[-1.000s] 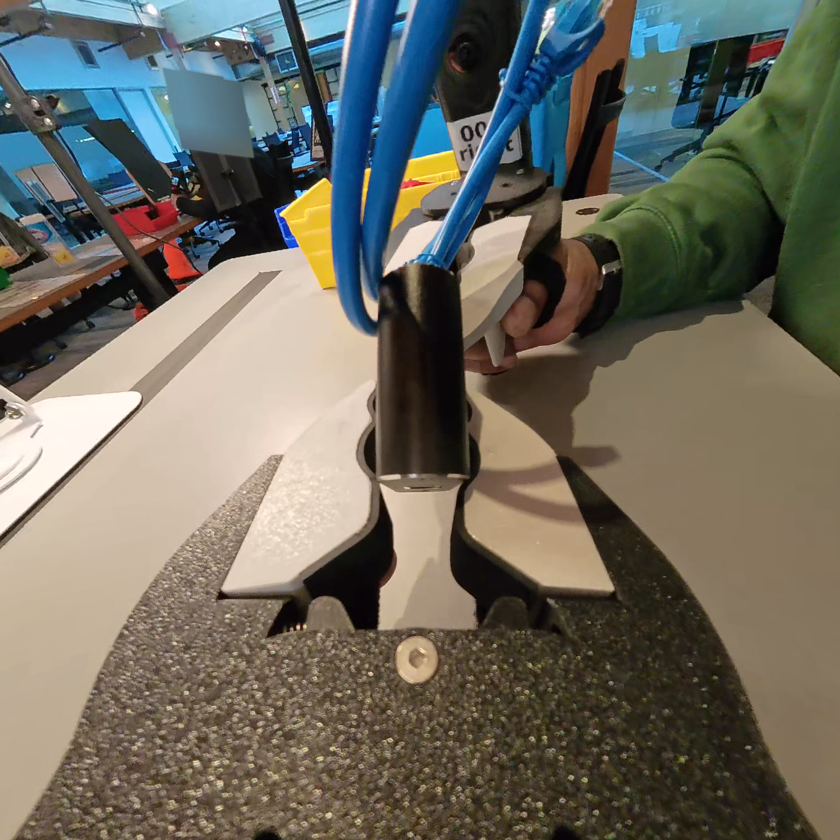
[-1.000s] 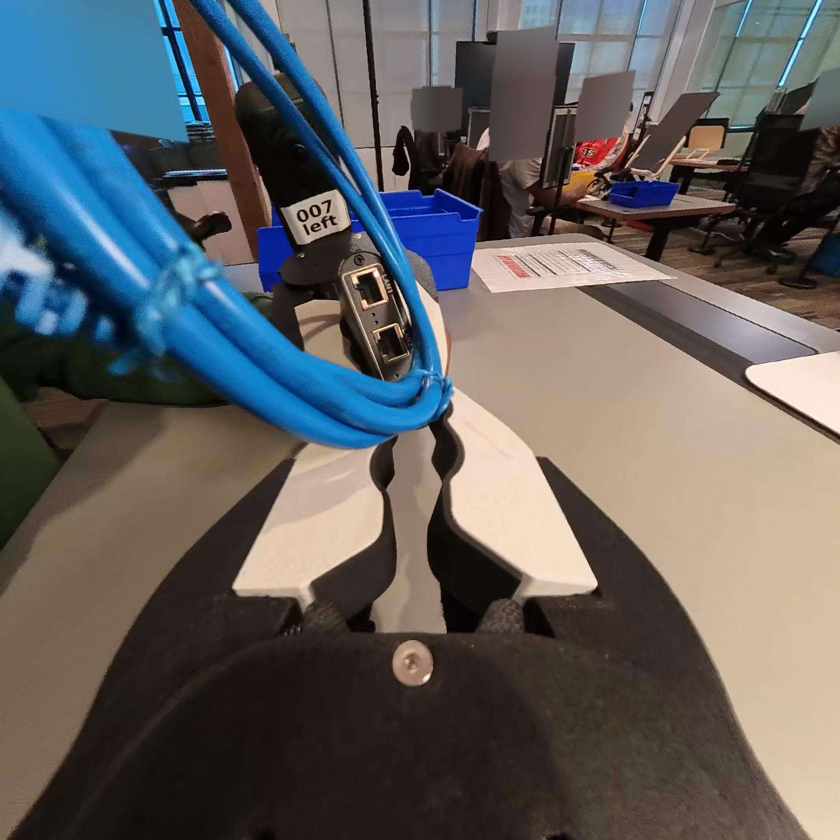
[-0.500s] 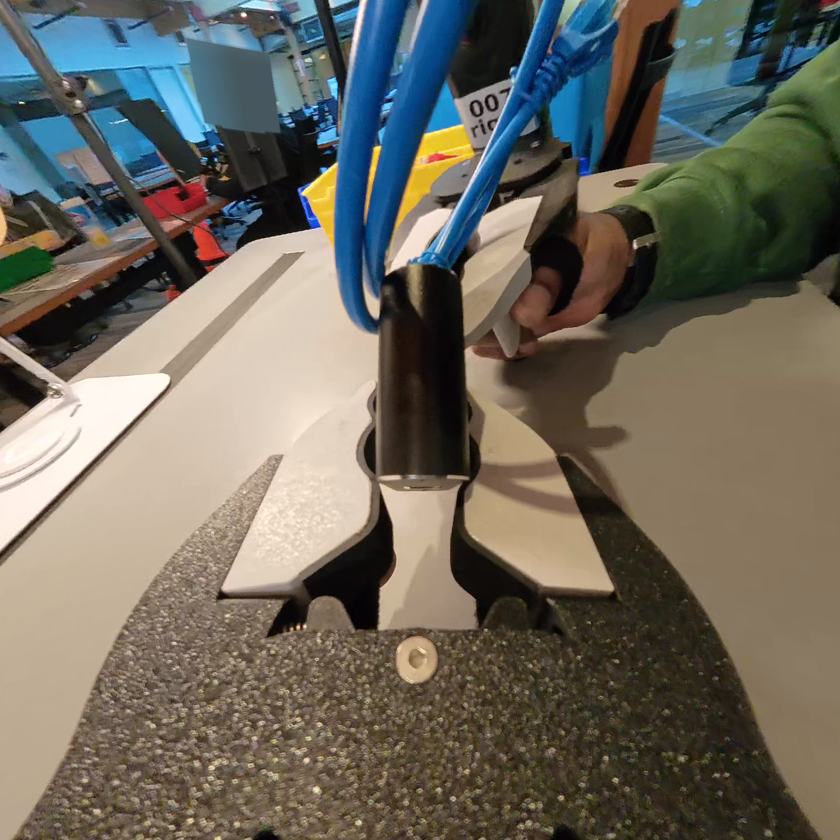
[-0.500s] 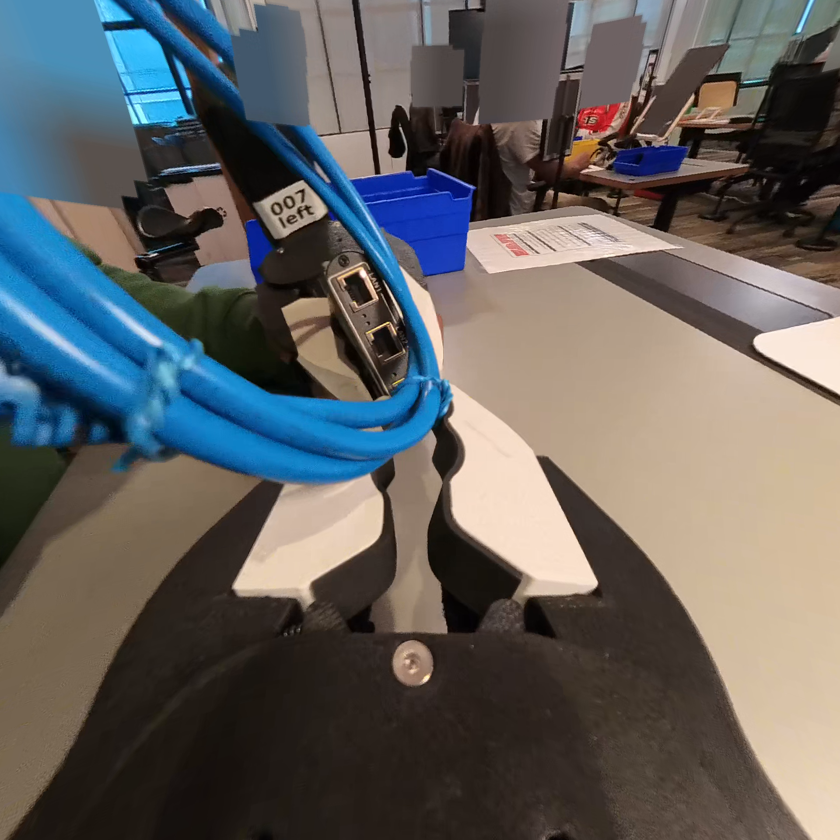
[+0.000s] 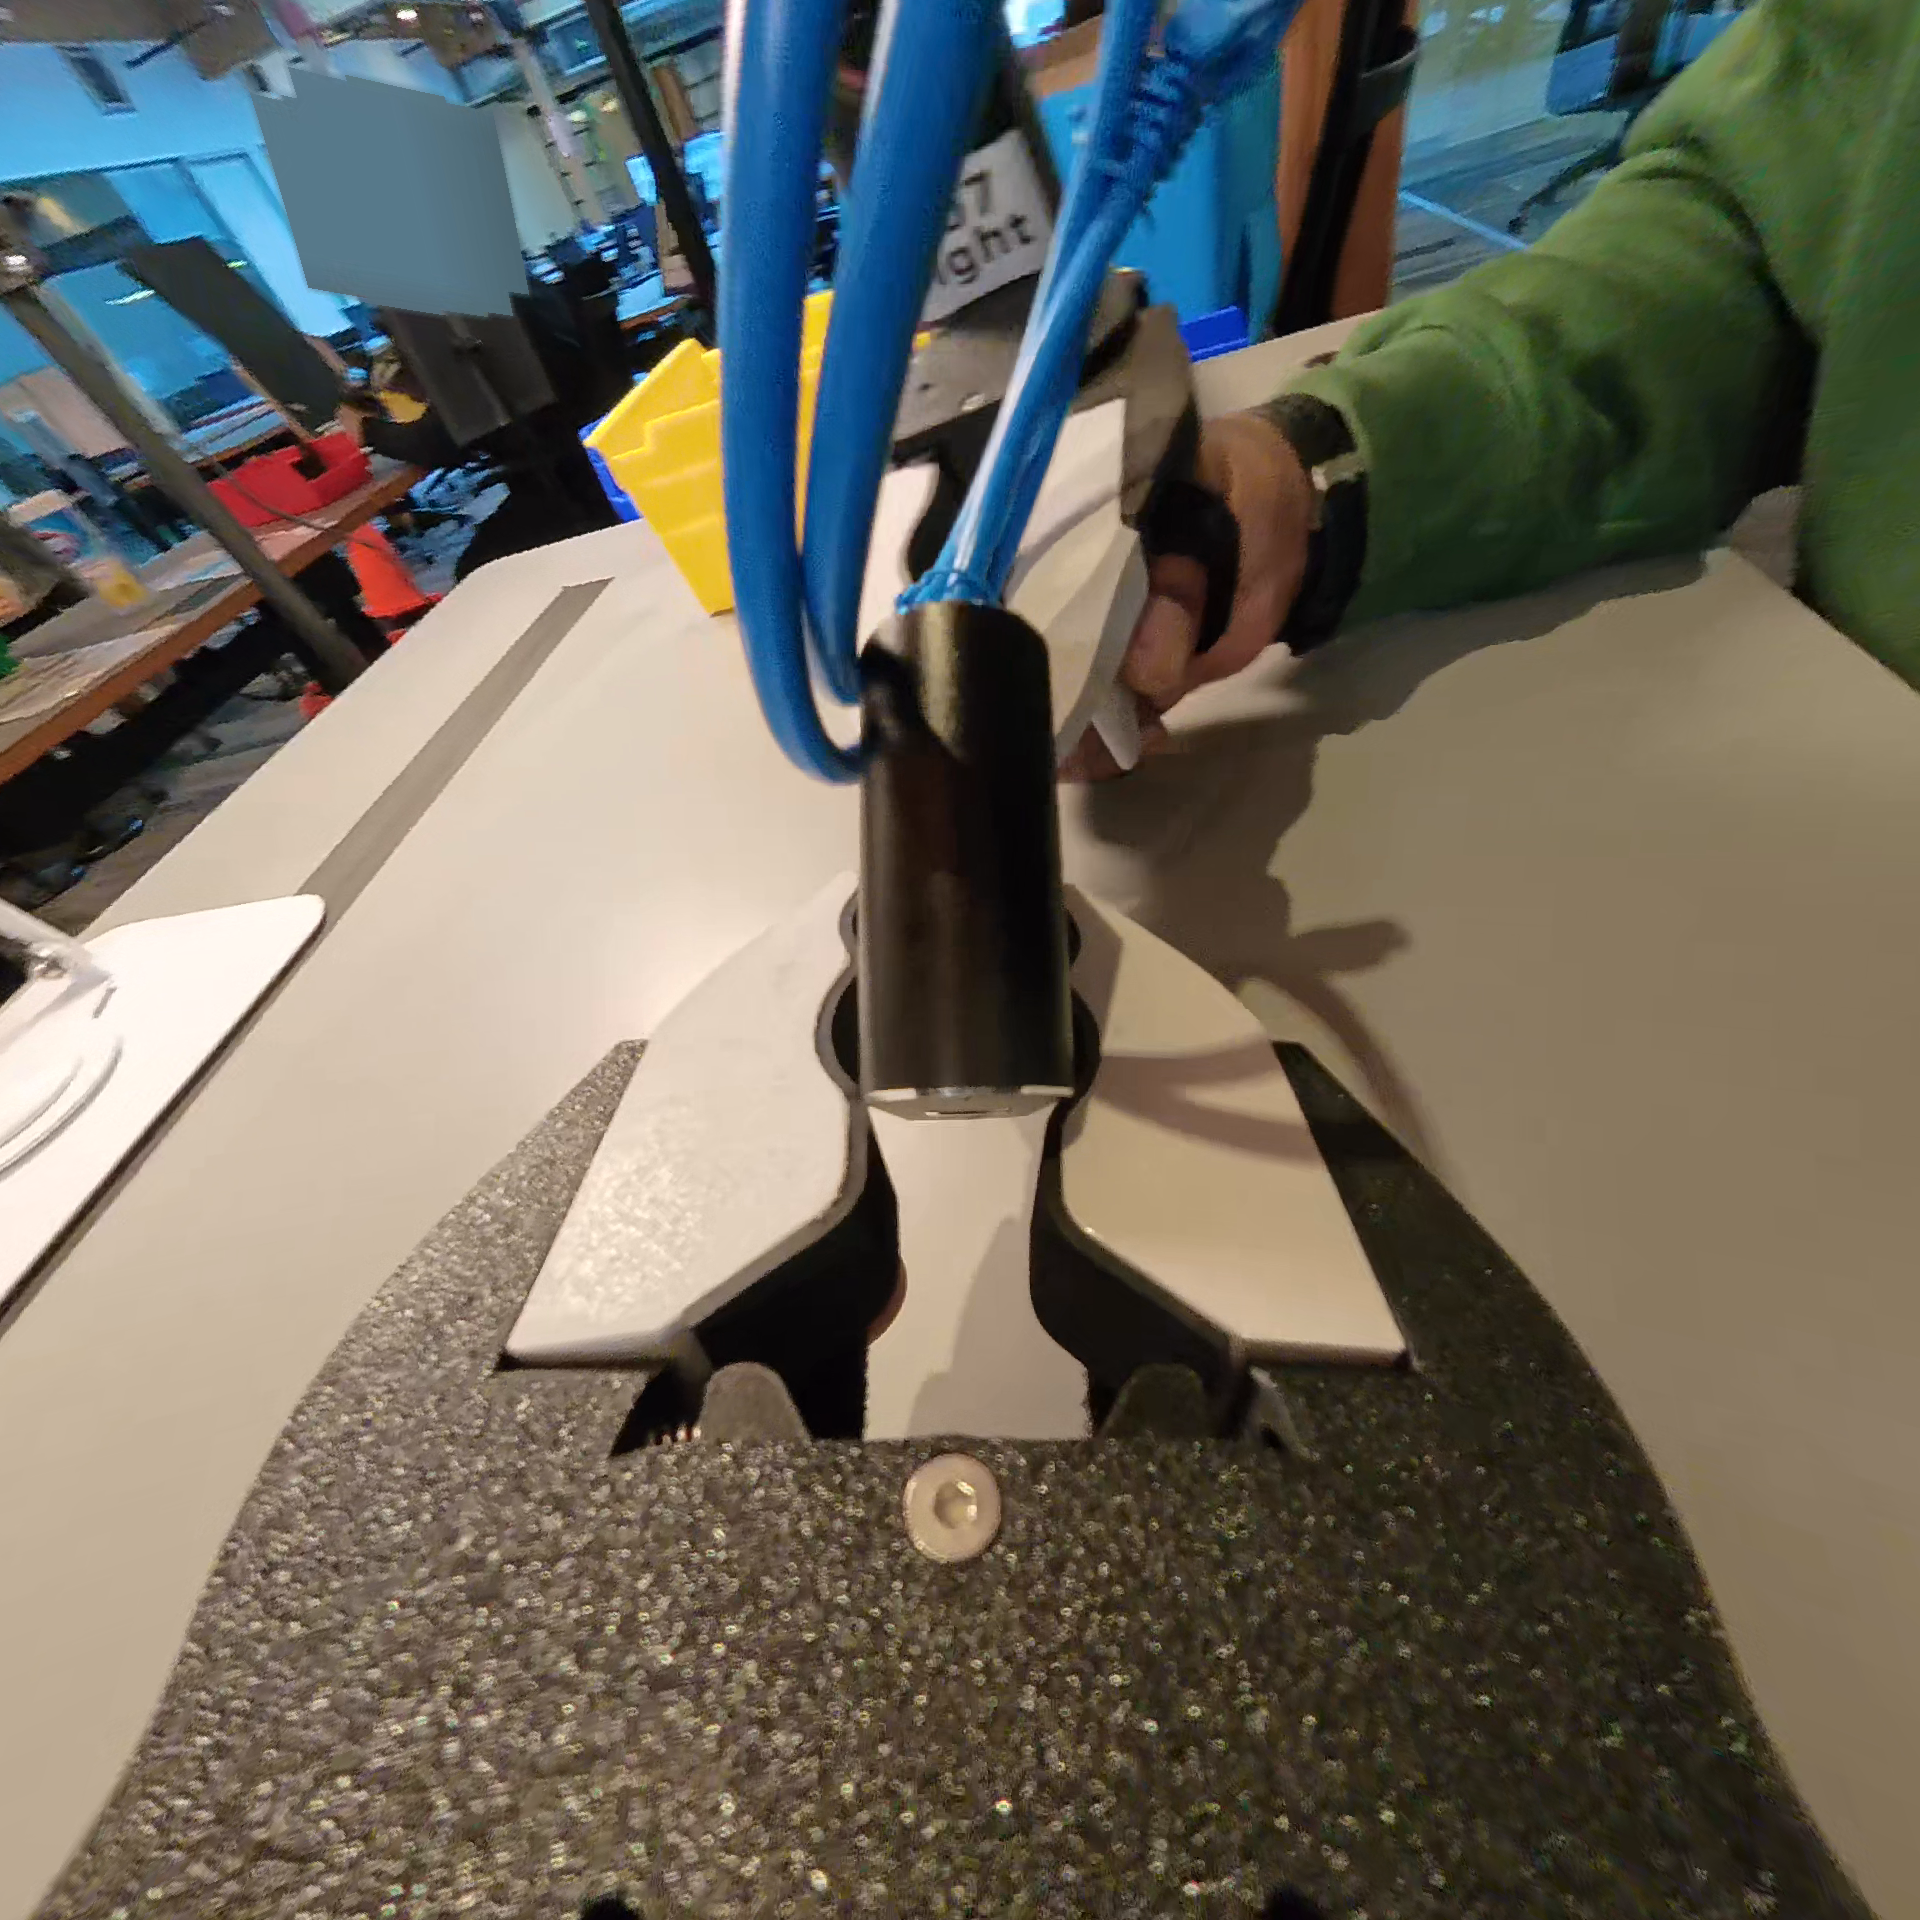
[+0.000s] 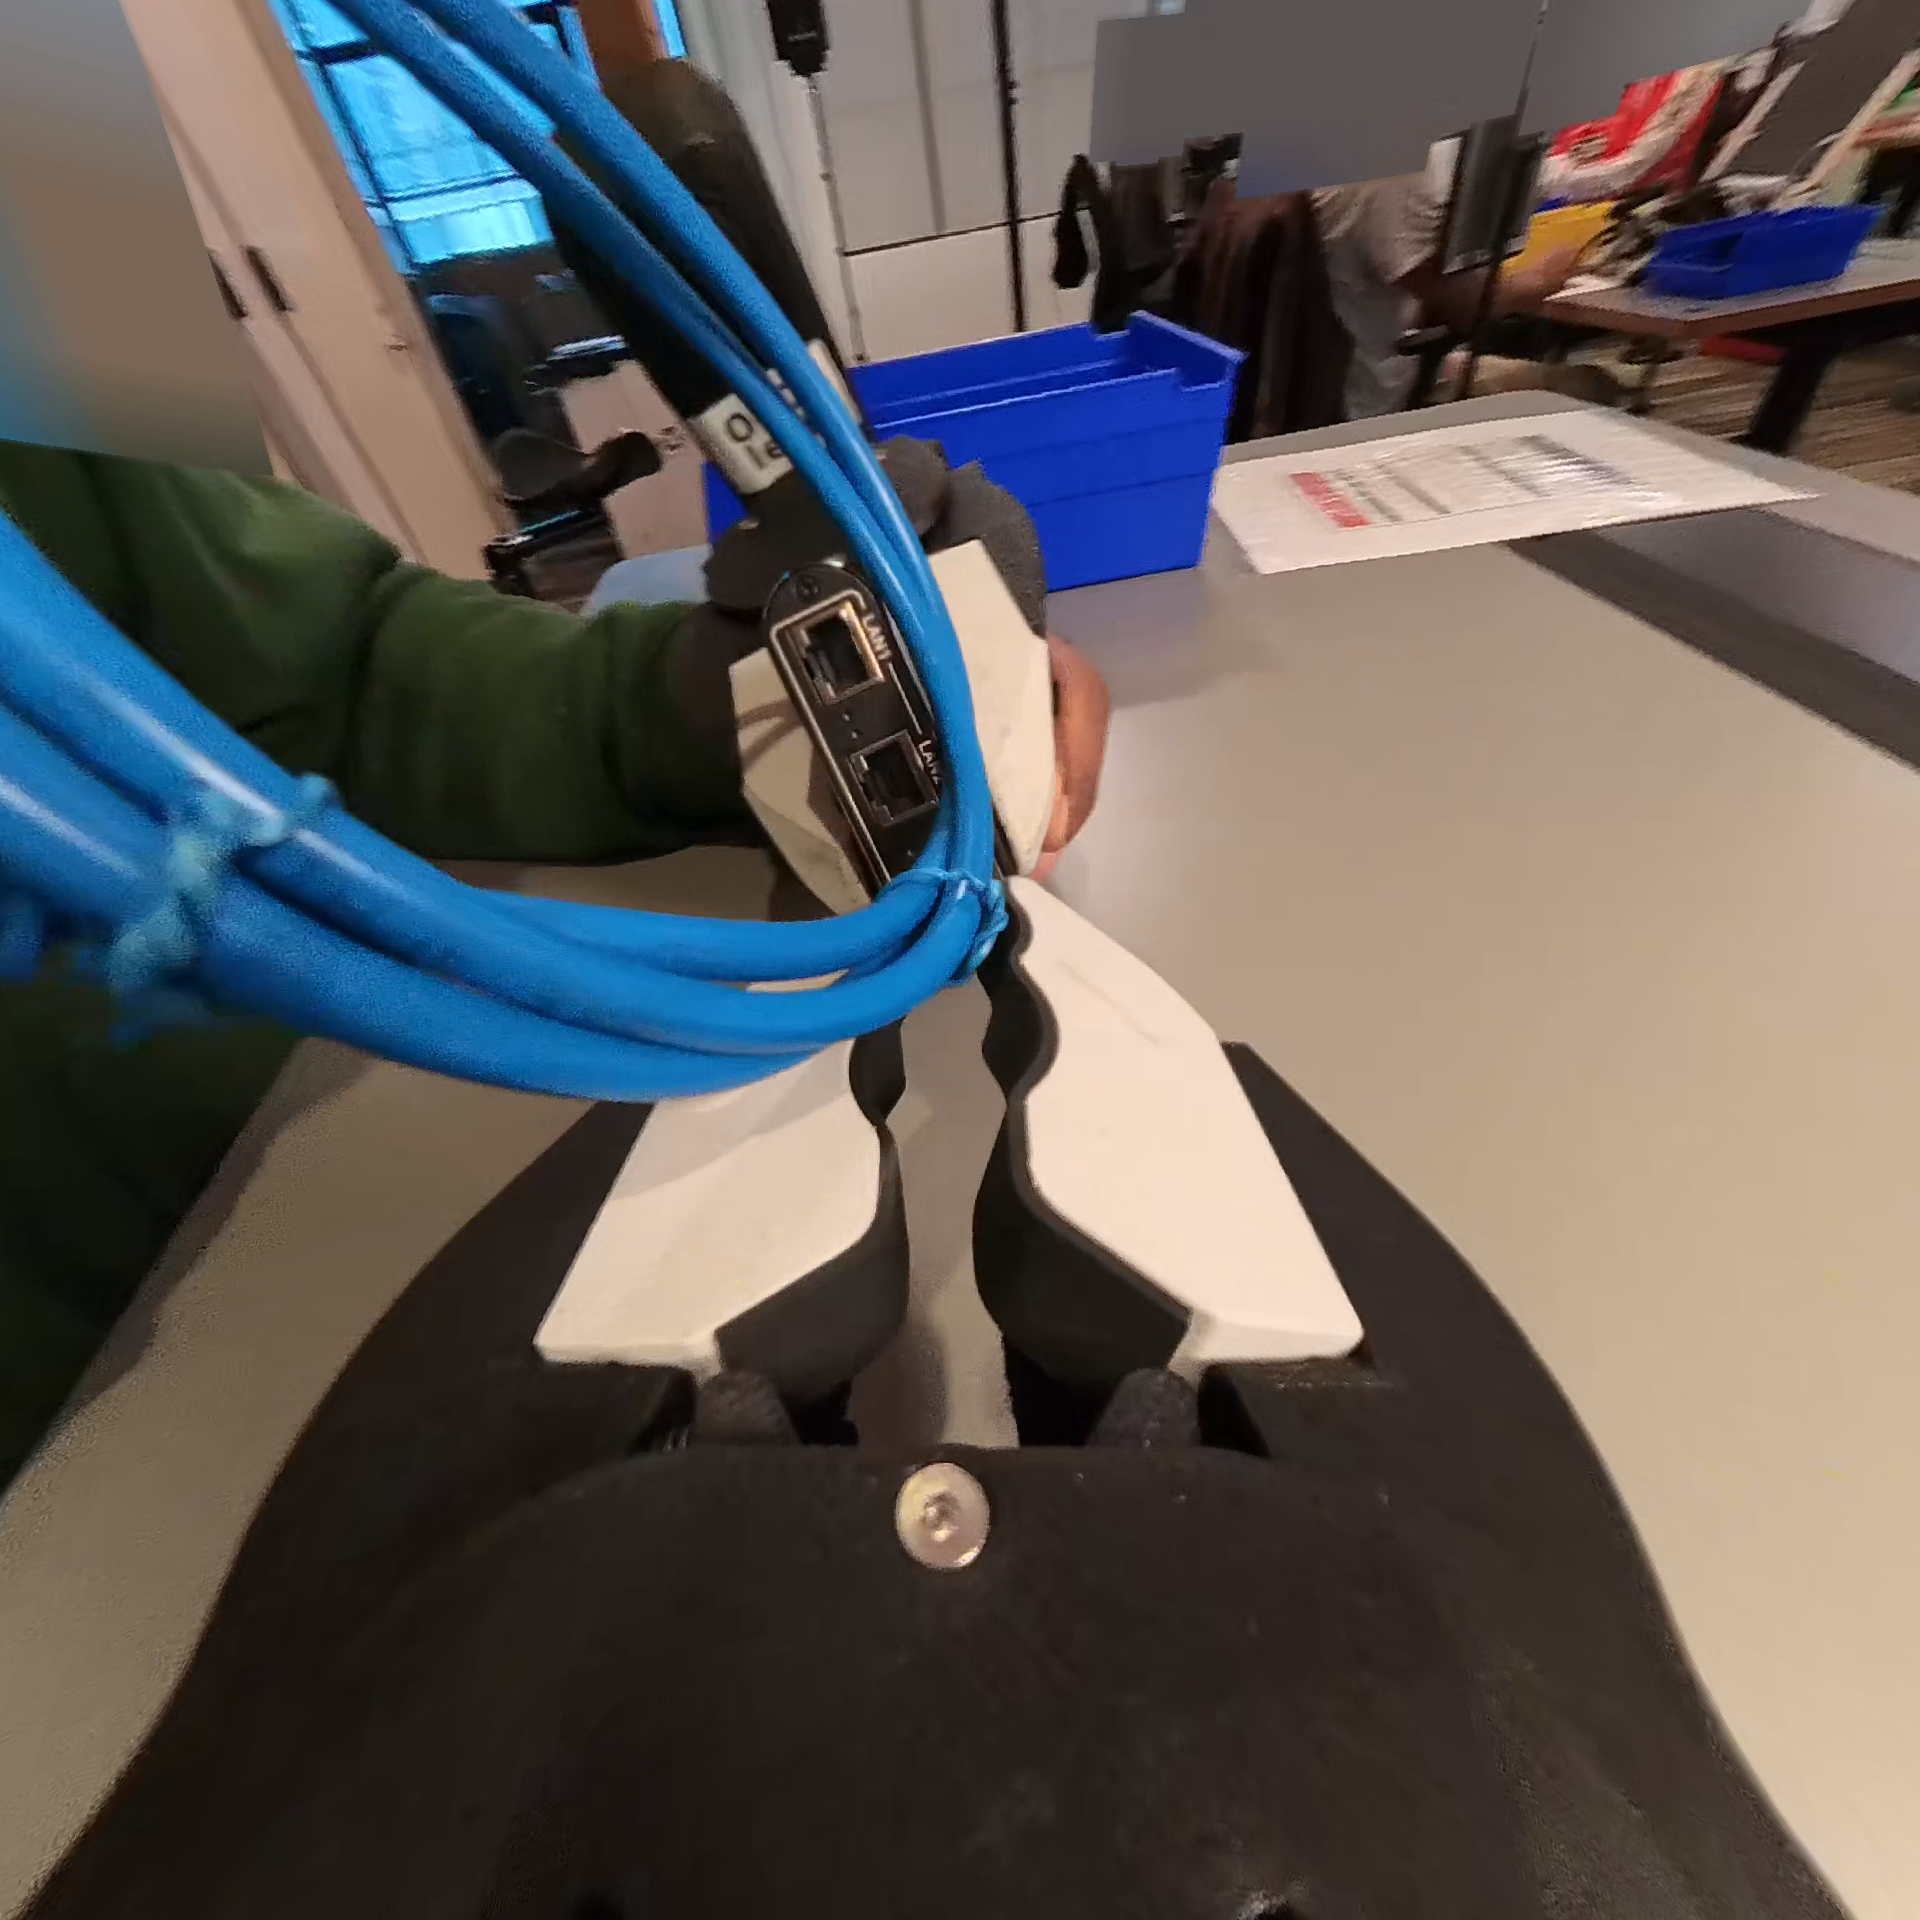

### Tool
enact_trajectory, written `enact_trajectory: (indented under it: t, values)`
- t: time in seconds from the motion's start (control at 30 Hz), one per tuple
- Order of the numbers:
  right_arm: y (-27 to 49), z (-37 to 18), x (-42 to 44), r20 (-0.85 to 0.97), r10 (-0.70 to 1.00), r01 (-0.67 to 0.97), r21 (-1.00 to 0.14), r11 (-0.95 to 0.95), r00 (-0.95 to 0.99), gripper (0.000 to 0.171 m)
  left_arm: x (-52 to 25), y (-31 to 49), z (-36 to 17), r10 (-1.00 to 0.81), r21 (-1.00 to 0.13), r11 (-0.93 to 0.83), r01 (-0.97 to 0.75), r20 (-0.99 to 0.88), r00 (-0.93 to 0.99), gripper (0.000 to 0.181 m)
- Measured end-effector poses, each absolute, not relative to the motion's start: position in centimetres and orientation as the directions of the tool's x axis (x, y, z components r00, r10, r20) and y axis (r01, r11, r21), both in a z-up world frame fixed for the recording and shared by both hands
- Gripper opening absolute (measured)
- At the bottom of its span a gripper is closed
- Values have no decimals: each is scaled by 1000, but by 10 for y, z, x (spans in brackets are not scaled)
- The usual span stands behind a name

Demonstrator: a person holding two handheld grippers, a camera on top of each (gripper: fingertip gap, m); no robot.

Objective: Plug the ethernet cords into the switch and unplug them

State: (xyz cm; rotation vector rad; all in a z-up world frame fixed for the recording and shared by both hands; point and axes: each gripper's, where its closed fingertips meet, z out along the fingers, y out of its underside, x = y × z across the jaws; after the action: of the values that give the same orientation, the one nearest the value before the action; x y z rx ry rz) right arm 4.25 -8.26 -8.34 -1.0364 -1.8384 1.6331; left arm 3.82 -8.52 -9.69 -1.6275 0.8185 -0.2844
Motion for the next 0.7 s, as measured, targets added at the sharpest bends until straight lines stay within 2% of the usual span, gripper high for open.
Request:
enact_trajectory:
  t: [0.1,0.2,0.33,0.5,0.7]
  values:
    - [-77,-83,37,-87,833,196,-980,27,-546,14,34,-81,-97,-622,-949,-46,-312,-217,752,28]
    - [-73,-84,35,-124,840,200,-980,-18,-529,14,33,-77,-97,-615,-960,-91,-263,-153,773,28]
    - [-77,-78,35,-104,825,153,-988,-22,-555,16,35,-82,-90,-657,-978,-105,-181,-69,751,28]
    - [-71,-81,32,-63,863,157,-987,18,-501,34,37,-83,-93,-669,-975,-131,-181,-48,742,28]
    - [-72,-80,32,82,881,111,-983,150,-467,28,37,-82,-95,-661,-972,-143,-189,-48,749,28]
